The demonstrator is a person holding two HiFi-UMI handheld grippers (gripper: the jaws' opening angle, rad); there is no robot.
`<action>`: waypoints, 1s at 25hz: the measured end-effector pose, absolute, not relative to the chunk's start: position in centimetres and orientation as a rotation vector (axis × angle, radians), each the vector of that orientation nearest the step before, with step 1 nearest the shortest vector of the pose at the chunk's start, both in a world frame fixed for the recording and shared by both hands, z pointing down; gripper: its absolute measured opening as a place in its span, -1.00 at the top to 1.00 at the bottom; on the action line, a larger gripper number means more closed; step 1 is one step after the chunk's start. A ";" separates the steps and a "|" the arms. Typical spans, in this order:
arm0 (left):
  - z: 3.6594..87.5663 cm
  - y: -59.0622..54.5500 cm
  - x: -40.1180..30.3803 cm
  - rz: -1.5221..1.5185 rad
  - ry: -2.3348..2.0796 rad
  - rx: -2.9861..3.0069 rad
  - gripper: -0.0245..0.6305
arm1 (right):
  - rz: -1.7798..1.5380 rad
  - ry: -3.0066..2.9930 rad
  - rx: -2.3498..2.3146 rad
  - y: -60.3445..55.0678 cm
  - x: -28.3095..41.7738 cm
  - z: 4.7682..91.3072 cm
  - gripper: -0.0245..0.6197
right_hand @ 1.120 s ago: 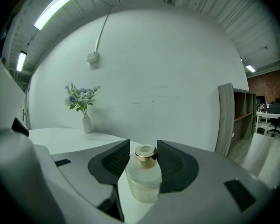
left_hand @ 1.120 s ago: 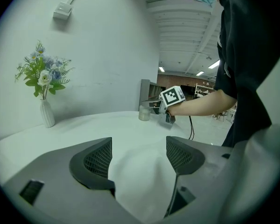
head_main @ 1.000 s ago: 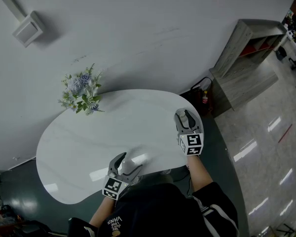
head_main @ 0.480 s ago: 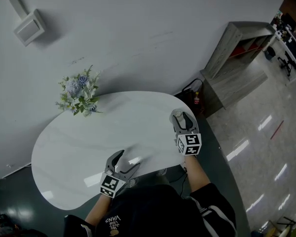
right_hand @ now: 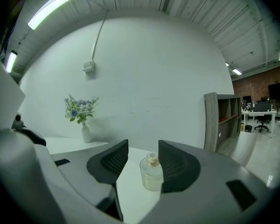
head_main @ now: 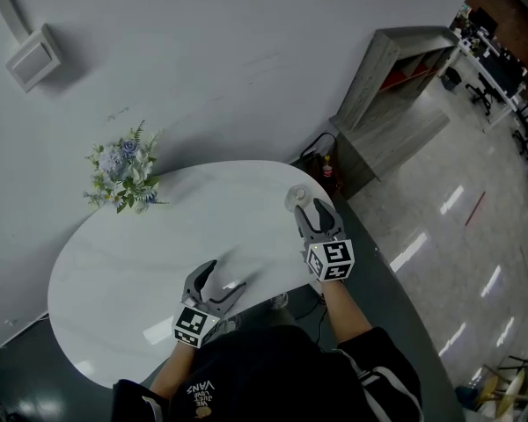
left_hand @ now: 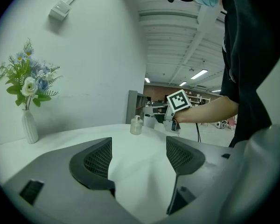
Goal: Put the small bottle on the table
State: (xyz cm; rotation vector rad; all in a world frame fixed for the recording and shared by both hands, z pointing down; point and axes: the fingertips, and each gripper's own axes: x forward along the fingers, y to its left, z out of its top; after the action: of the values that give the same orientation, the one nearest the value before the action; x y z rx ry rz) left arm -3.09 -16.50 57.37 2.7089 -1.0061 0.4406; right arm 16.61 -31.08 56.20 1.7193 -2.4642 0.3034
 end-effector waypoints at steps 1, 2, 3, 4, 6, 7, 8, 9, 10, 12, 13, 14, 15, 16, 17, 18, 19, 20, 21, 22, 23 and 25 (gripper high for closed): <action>57.1 -16.6 -2.9 0.427 -0.991 2.723 -0.20 | 0.302 -2.467 1.730 -30.4 16.5 55.7 0.34; 56.9 -16.6 -2.7 0.416 -0.973 2.737 -0.20 | 0.298 -2.468 1.740 -29.7 16.4 55.3 0.34; 56.6 -16.6 -2.5 0.405 -0.954 2.751 -0.20 | 0.294 -2.469 1.749 -28.9 16.2 54.8 0.34; 56.4 -16.6 -2.4 0.395 -0.934 2.765 -0.20 | 0.289 -2.470 1.757 -28.2 16.0 54.4 0.34; 55.9 -16.5 -2.1 0.373 -0.898 2.792 -0.20 | 0.277 -2.470 1.773 -26.6 15.6 53.5 0.34; 55.6 -16.4 -1.9 0.361 -0.883 2.805 -0.20 | 0.270 -2.469 1.779 -25.7 15.4 53.1 0.34; 55.3 -16.2 -1.7 0.348 -0.867 2.817 -0.20 | 0.263 -2.466 1.785 -24.8 15.2 52.8 0.34; 55.0 -16.1 -1.6 0.336 -0.849 2.830 -0.20 | 0.257 -2.462 1.792 -24.0 15.0 52.5 0.34; 54.8 -15.9 -1.5 0.326 -0.830 2.843 -0.20 | 0.253 -2.458 1.802 -23.1 14.8 52.2 0.34; 54.3 -15.5 -1.3 0.310 -0.789 2.871 -0.20 | 0.247 -2.449 1.830 -21.3 14.3 51.6 0.39; 54.1 -15.3 -1.2 0.302 -0.767 2.884 -0.19 | 0.246 -2.444 1.843 -20.5 14.0 51.4 0.42; 53.9 -15.0 -1.0 0.293 -0.744 2.895 -0.20 | 0.247 -2.439 1.856 -19.7 13.7 51.3 0.44; 53.7 -14.8 -0.9 0.283 -0.720 2.907 -0.20 | 0.251 -2.433 1.868 -18.9 13.5 51.2 0.45; 53.5 -14.5 -0.7 0.271 -0.697 2.919 -0.19 | 0.254 -2.427 1.881 -18.0 13.2 51.1 0.46; 53.2 -14.2 -0.6 0.258 -0.674 2.930 -0.19 | 0.255 -2.421 1.892 -17.2 12.9 51.0 0.48; 53.0 -13.9 -0.5 0.247 -0.653 2.941 -0.19 | 0.252 -2.415 1.902 -16.4 12.5 51.0 0.51; 52.8 -13.5 -0.4 0.242 -0.633 2.951 -0.19 | 0.250 -2.409 1.912 -15.6 12.2 50.9 0.54; 52.7 -13.1 -0.4 0.240 -0.614 2.961 -0.19 | 0.250 -2.403 1.923 -14.8 11.9 50.8 0.56; 52.6 -12.7 -0.4 0.239 -0.594 2.970 -0.19 | 0.251 -2.397 1.935 -14.0 11.5 50.7 0.57; 52.5 -12.3 -0.5 0.238 -0.575 2.979 -0.19 | 0.254 -2.392 1.946 -13.3 11.2 50.7 0.60; 52.4 -11.9 -0.5 0.237 -0.555 2.987 -0.19 | 0.257 -2.387 1.959 -12.5 10.9 50.6 0.61; 52.3 -11.1 -0.5 0.235 -0.514 3.005 -0.19 | 0.261 -2.377 1.983 -11.1 10.3 50.5 0.65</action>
State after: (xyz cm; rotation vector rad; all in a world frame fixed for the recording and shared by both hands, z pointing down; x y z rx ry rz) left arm -0.51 -11.09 52.32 3.0045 -0.5139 0.2353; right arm 10.33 -11.09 50.47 1.9826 -2.3774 0.2612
